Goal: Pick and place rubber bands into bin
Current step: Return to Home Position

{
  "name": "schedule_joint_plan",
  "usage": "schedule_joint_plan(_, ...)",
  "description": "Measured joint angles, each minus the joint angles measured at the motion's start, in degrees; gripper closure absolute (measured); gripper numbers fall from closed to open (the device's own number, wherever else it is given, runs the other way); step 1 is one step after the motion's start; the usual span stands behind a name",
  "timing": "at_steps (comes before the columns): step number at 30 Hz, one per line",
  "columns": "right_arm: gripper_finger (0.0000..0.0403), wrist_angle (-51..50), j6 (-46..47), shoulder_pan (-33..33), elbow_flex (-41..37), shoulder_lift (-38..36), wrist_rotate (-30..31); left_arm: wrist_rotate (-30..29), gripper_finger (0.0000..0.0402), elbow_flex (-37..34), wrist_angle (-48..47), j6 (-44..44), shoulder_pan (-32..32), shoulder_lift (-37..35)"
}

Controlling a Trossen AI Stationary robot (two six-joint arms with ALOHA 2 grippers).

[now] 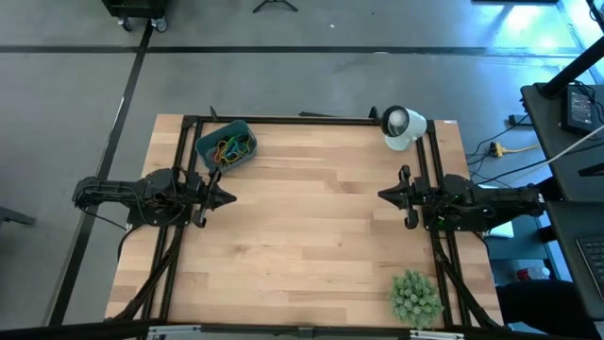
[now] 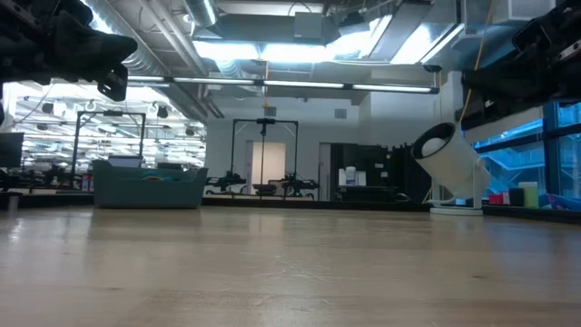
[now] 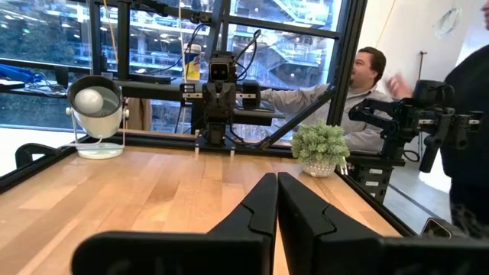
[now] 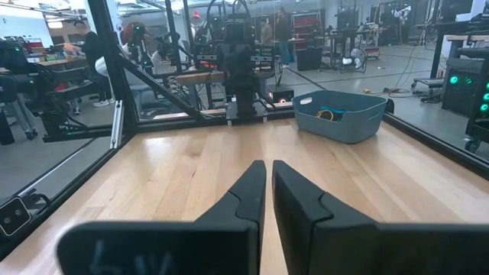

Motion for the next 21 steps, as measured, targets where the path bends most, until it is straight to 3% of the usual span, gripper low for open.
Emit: schedule_joint_plan(21, 0.0372, 0.0, 0.01, 0.01, 0.0, 0.0, 0.0, 0.01, 0.0391, -0.01, 0.01, 0.0, 0.01, 0.0)
